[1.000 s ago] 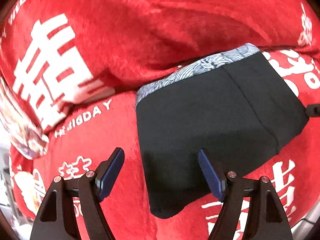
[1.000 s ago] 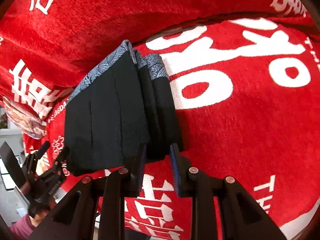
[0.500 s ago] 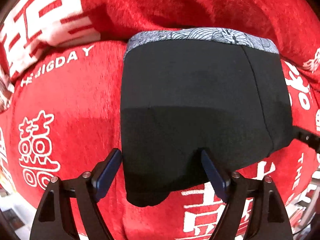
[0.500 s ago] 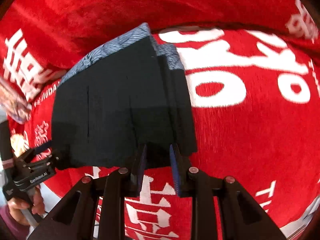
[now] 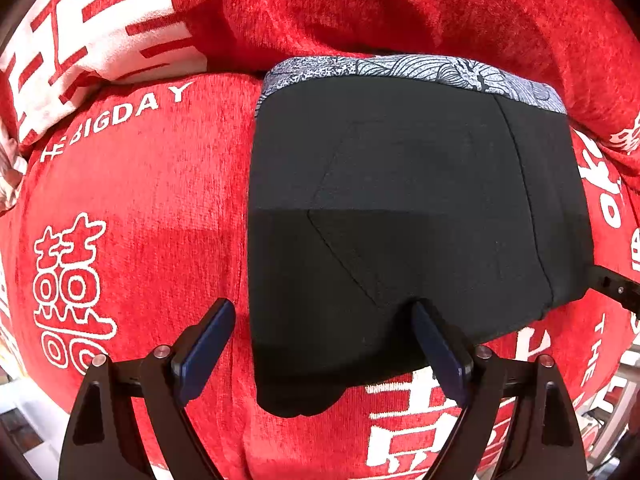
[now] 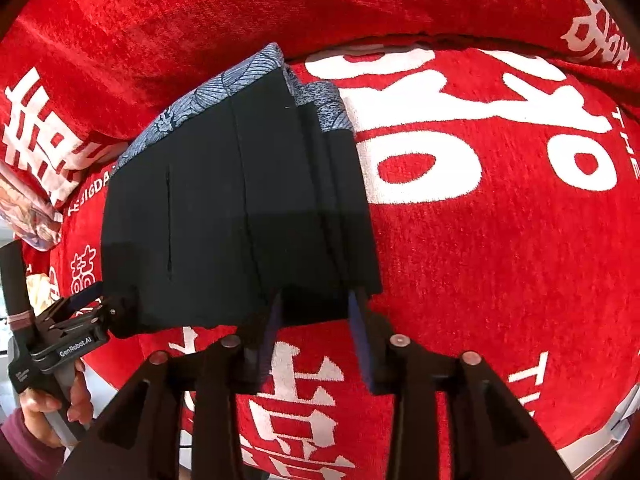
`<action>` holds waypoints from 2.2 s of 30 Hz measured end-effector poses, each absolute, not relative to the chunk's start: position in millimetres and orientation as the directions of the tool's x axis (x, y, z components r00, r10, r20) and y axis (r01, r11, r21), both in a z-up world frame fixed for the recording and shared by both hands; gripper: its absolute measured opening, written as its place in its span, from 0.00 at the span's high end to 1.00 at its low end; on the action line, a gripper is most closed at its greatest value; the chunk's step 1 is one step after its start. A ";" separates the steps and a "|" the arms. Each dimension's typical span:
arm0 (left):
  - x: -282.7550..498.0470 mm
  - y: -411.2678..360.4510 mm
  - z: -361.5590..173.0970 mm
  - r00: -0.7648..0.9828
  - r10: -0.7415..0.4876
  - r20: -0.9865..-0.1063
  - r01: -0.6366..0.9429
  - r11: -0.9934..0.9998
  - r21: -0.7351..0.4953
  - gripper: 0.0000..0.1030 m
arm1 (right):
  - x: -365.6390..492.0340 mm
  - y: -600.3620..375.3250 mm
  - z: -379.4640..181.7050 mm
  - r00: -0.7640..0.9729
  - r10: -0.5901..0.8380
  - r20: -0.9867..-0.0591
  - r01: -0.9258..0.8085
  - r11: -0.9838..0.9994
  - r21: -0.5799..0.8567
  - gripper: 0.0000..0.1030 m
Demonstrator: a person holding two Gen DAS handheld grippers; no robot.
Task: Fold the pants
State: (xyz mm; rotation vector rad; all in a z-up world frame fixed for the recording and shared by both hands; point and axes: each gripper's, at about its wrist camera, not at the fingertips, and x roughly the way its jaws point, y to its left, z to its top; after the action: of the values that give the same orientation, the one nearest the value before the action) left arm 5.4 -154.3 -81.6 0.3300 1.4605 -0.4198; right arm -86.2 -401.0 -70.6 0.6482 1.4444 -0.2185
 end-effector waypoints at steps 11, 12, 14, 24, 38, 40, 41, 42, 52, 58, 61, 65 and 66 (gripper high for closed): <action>9.4 -158.3 -84.4 0.065 -0.062 -0.996 0.470 0.882 -0.024 0.06 | -85.7 -410.1 -67.9 0.141 0.256 -0.956 0.513 0.807 0.292 0.60; 10.7 -157.5 -85.1 0.058 -0.068 -0.996 0.466 0.884 -0.033 0.06 | -85.2 -410.7 -68.1 0.141 0.258 -0.956 0.514 0.806 0.294 0.60; 14.7 -154.2 -85.7 0.043 -0.079 -0.996 0.457 0.888 -0.051 0.06 | -85.2 -412.1 -67.5 0.142 0.260 -0.955 0.516 0.804 0.296 0.58; 61.4 -131.2 -68.6 0.074 -0.137 -0.988 0.385 0.918 -0.098 0.06 | -80.7 -430.1 -62.8 0.177 0.287 -0.942 0.491 0.803 0.337 0.52; 88.4 -137.6 -108.1 -0.179 -0.365 -0.913 0.343 0.847 -0.406 0.06 | -61.2 -469.2 -114.5 0.272 0.532 -0.802 0.497 0.636 0.590 0.39; 91.5 -137.6 -118.1 -0.198 -0.380 -0.903 0.331 0.841 -0.427 0.06 | -55.8 -471.7 -121.7 0.263 0.566 -0.781 0.470 0.632 0.616 0.38; 92.4 -138.0 -120.7 -0.201 -0.387 -0.900 0.326 0.840 -0.434 0.06 | -53.0 -472.7 -124.8 0.261 0.584 -0.769 0.453 0.629 0.631 0.38; 94.2 -139.1 -123.5 -0.205 -0.410 -0.889 0.313 0.833 -0.456 0.06 | -50.6 -474.0 -127.6 0.261 0.599 -0.757 0.440 0.625 0.645 0.37; 99.4 -174.4 -142.5 -0.199 -0.452 -0.870 0.328 0.806 -0.494 0.04 | -32.3 -476.7 -152.9 0.296 0.679 -0.672 0.398 0.552 0.733 0.32; 88.6 -174.3 -137.7 -0.167 -0.467 -0.869 0.305 0.813 -0.496 0.15 | -34.1 -477.3 -151.3 0.287 0.658 -0.696 0.433 0.559 0.707 0.37; 78.7 -180.5 -119.9 -0.131 -0.462 -0.877 0.358 0.803 -0.476 0.31 | -33.3 -473.7 -143.0 0.290 0.646 -0.706 0.433 0.569 0.699 0.53; 75.0 -176.5 -100.4 -0.111 -0.481 -0.870 0.366 0.794 -0.485 0.40 | -40.3 -470.5 -128.2 0.317 0.645 -0.695 0.428 0.557 0.712 0.57; 72.1 -174.9 -93.9 -0.109 -0.493 -0.863 0.366 0.788 -0.496 0.40 | -42.8 -469.6 -123.7 0.324 0.649 -0.688 0.426 0.550 0.719 0.58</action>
State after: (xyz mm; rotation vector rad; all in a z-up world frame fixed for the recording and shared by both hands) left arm 72.1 -174.9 -93.9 -0.1067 1.5159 -0.7278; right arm -42.8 -469.6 -123.7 1.0544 1.2992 0.1890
